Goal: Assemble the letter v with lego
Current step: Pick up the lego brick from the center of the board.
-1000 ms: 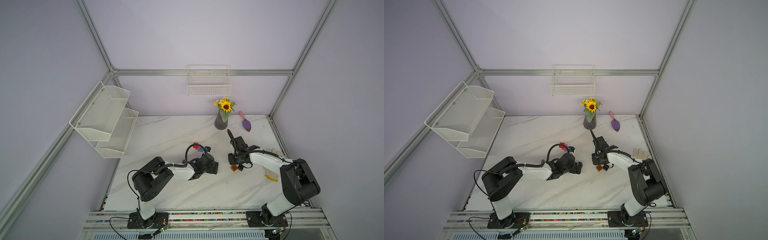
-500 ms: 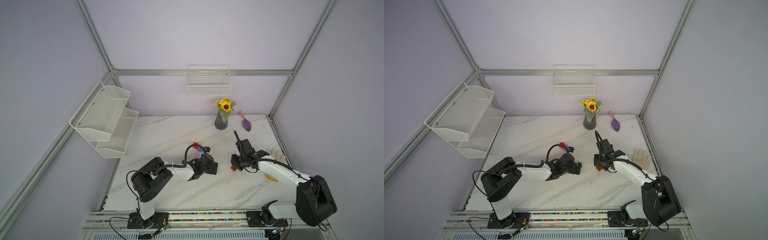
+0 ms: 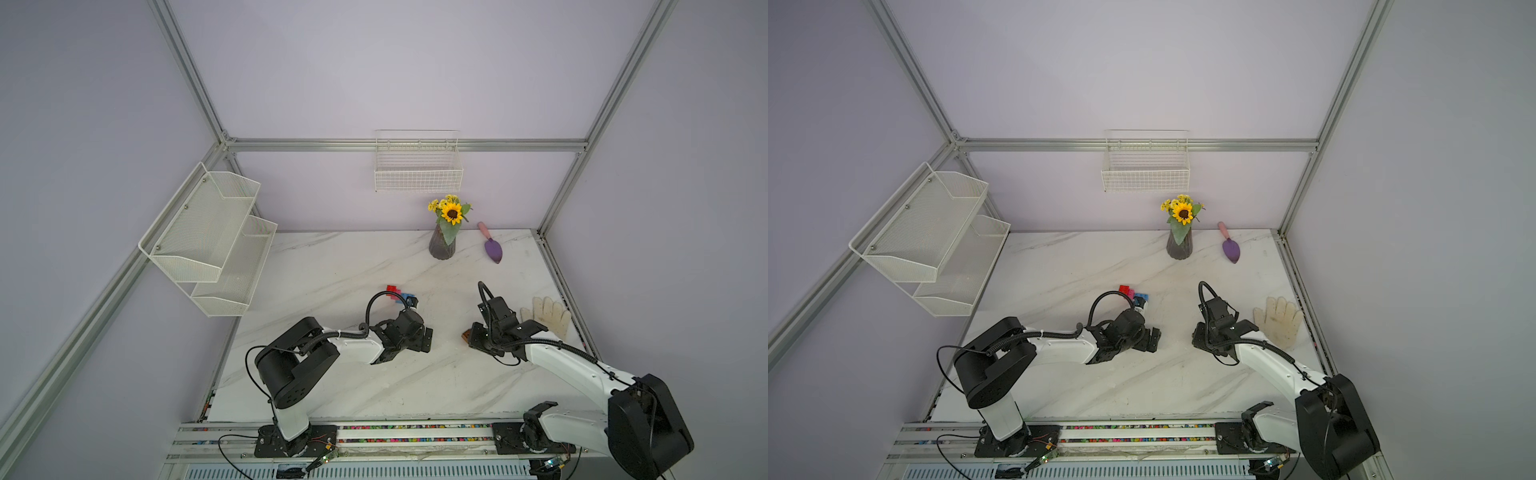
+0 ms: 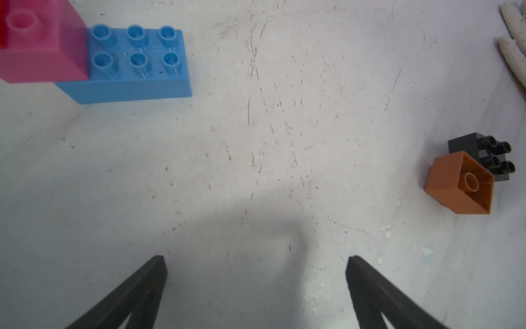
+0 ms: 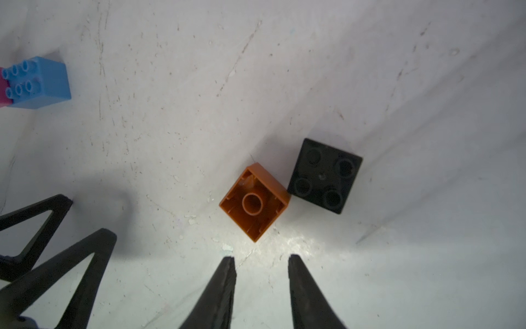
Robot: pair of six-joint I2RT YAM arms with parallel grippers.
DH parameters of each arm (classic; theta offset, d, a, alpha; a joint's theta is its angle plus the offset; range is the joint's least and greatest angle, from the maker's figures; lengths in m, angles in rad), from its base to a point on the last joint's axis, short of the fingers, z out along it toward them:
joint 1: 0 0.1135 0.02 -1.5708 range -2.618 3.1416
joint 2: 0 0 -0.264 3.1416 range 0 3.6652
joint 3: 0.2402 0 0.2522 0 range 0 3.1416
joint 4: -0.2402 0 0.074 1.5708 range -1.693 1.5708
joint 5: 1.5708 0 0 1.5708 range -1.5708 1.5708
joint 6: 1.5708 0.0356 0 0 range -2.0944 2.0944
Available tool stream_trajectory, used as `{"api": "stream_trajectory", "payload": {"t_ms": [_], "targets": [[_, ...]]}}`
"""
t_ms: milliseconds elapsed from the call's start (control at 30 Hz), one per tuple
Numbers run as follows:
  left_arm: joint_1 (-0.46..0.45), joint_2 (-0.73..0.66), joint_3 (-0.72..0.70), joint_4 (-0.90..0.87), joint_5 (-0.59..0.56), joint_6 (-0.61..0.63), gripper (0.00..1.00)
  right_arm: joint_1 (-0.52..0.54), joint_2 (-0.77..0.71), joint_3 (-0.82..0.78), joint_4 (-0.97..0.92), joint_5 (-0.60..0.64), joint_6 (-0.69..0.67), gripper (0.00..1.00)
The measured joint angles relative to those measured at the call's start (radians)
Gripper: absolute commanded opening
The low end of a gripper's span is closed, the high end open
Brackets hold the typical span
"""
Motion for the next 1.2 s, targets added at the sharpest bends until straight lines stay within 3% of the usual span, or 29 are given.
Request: {"api": "stream_trajectory", "payload": {"t_ms": [600,1200], "targets": [[0.0,0.0,0.0,0.0,0.013,0.017,1.0,0.001,0.036,-0.024,0.093,0.056,0.094,0.35],[0.0,0.0,0.0,0.0,0.016,0.015,1.0,0.001,0.103,-0.026,0.187,0.081,0.101,0.27]]}}
